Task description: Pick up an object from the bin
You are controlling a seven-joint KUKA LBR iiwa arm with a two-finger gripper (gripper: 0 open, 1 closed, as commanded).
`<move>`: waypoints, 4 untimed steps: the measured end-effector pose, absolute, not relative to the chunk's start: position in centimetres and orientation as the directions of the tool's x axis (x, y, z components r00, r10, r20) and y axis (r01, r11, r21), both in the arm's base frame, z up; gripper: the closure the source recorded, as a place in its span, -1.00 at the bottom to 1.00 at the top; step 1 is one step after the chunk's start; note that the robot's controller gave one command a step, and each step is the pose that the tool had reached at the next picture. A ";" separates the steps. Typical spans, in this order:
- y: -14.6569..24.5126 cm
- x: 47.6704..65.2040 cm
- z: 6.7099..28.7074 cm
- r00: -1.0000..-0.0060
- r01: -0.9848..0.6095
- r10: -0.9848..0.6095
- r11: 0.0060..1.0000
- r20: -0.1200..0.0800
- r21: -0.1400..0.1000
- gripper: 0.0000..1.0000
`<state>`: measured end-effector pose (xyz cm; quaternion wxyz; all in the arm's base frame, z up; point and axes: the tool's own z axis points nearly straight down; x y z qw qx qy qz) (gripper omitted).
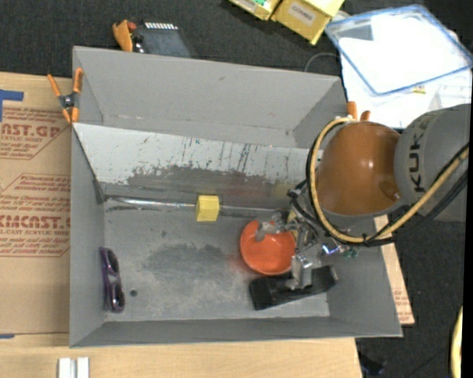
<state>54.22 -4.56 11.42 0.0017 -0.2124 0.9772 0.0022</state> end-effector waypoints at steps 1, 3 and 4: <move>-6.0 55.2 9.7 -0.894 -0.447 -0.447 0.894 -0.005 0.003 -1.00; -5.1 57.3 7.6 -0.630 -0.776 -0.777 0.630 0.006 0.025 1.00; -5.1 57.2 7.9 -0.631 -0.775 -0.776 0.631 0.005 0.025 1.00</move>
Offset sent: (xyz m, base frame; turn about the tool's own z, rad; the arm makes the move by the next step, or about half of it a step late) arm 0.0326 -0.0144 -0.0442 -0.4626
